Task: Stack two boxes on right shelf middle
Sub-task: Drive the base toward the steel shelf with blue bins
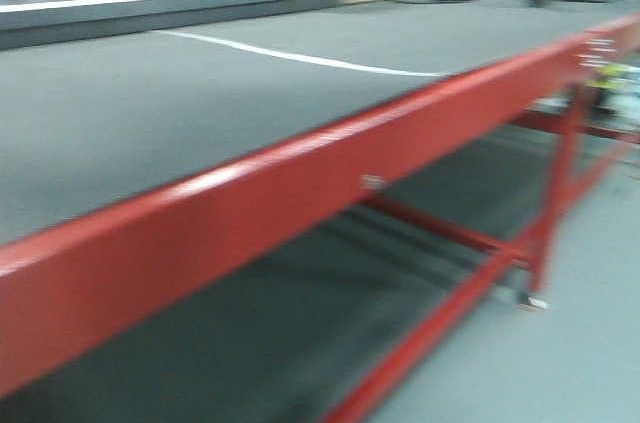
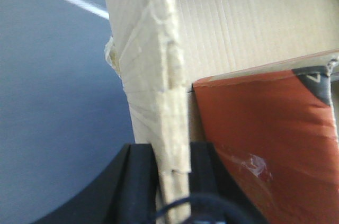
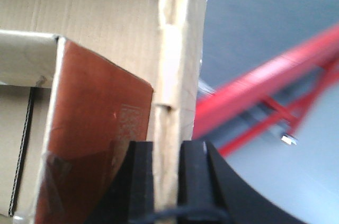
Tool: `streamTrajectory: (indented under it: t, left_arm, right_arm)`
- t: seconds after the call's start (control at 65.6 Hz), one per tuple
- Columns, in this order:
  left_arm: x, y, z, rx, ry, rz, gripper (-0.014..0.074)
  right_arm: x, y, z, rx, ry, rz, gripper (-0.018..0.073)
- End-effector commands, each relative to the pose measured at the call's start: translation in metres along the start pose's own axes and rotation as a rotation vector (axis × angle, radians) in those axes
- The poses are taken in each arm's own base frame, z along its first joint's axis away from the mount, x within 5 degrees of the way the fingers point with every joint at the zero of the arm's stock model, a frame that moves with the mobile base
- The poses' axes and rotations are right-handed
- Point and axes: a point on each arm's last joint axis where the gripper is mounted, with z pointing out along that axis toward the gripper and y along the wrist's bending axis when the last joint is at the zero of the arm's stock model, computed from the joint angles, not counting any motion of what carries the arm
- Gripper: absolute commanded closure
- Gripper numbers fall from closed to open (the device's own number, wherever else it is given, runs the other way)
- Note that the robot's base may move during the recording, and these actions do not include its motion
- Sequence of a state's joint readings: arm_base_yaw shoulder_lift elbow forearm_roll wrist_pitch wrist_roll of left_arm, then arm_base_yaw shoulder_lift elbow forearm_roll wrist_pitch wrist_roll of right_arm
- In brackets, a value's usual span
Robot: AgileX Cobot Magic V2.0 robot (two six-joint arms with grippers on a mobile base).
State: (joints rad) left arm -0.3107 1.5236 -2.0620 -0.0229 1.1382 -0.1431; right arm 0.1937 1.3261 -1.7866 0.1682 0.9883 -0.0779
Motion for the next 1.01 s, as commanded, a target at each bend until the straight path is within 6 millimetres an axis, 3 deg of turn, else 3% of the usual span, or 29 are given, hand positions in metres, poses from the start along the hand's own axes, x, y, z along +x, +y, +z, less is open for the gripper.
streamTrajectory:
  t: [0.0,0.99]
  left_arm:
    - [-0.007,0.0044,-0.0097,-0.033,-0.067,0.027,0.0708]
    - [-0.007,0.0044,-0.0097,-0.033,-0.067,0.027,0.0708]
  right_arm:
    - [-0.0087,-0.0056,-0.0098,0.056,-0.079,-0.036,0.0712]
    - [-0.0087,-0.0056,-0.0098,0.056,-0.079,-0.036,0.0712]
